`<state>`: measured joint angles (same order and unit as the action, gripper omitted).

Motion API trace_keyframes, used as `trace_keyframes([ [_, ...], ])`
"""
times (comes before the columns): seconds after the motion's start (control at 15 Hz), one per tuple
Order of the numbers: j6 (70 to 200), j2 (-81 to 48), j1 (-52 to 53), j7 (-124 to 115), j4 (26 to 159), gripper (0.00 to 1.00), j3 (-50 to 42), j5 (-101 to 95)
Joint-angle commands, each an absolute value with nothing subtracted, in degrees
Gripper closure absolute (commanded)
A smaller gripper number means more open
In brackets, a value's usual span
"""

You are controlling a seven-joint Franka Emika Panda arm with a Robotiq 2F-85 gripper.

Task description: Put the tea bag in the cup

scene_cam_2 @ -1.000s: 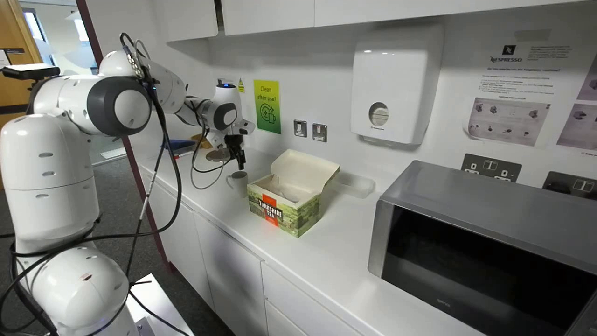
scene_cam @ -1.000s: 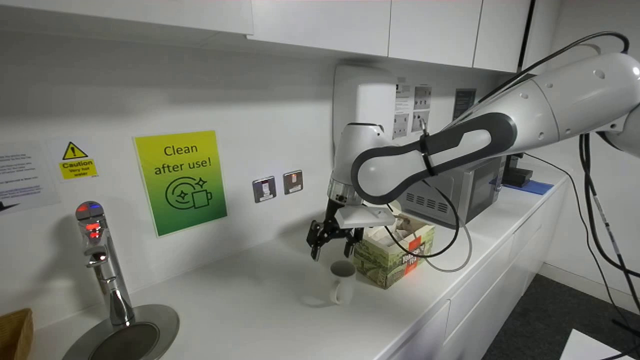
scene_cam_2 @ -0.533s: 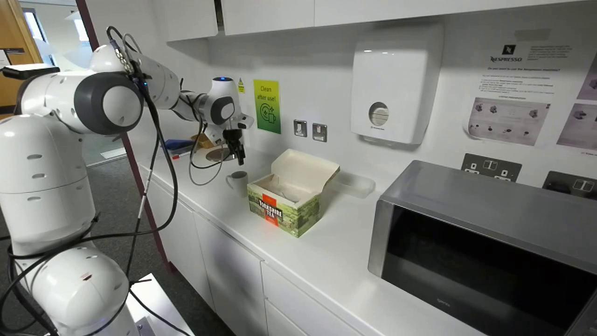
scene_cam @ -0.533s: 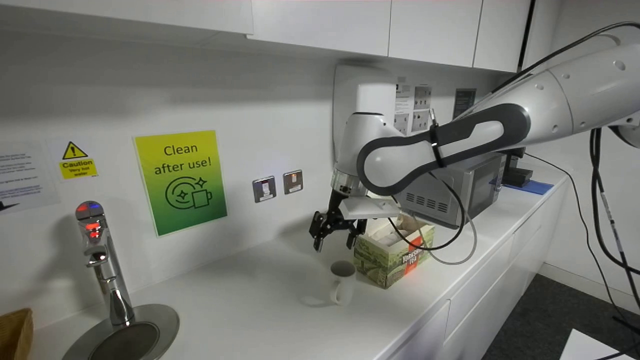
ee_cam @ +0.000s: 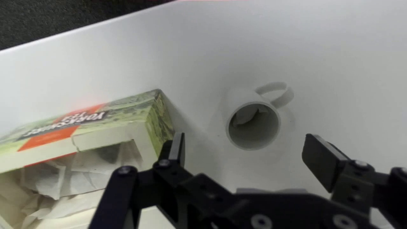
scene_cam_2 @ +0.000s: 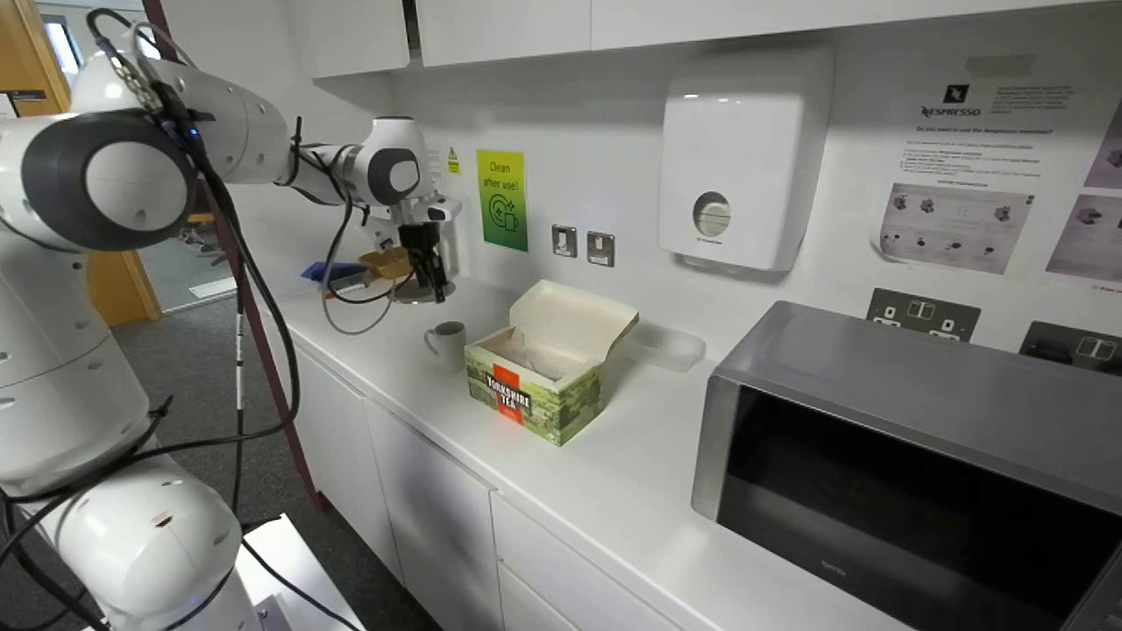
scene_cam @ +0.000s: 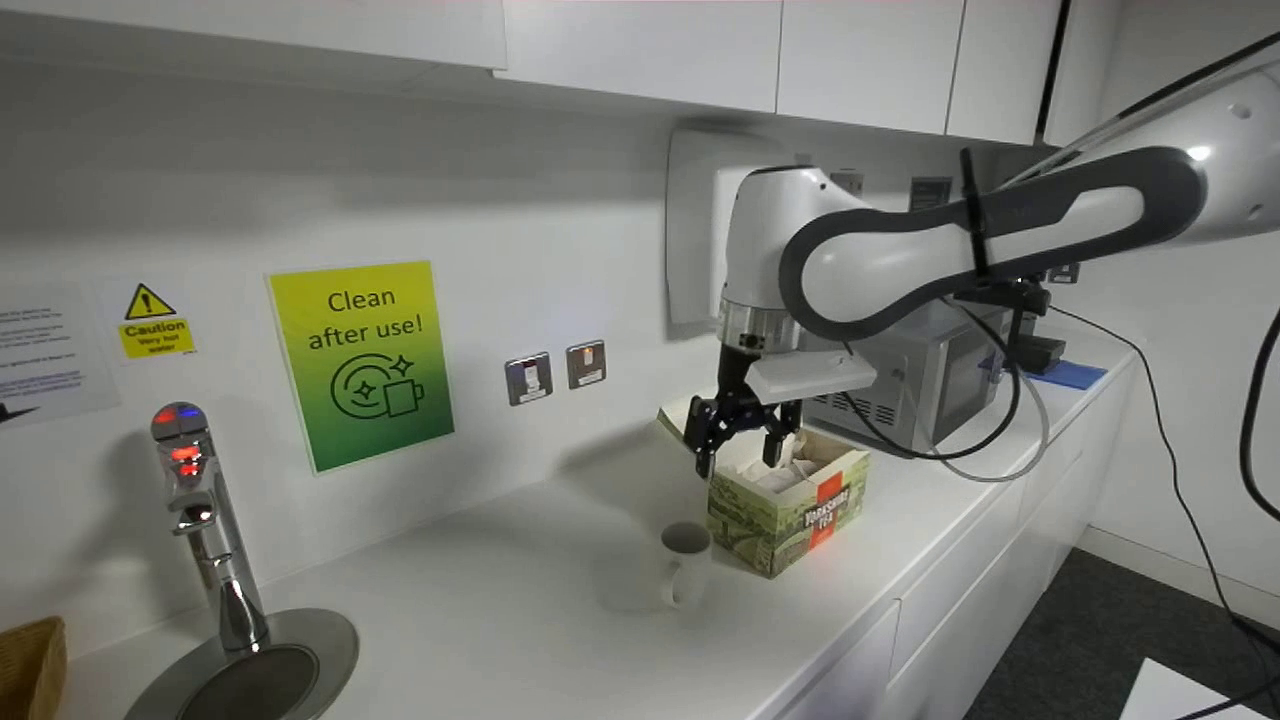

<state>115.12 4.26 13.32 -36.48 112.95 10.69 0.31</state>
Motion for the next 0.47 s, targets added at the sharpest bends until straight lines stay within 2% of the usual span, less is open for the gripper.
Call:
trace_keyframes([
  [0.0, 111.9, 13.4, 12.2, -35.6, 118.7, 0.00, 11.6, -0.4],
  [0.4, 112.5, 14.6, 11.4, -36.0, 118.9, 0.00, 12.5, 0.8],
])
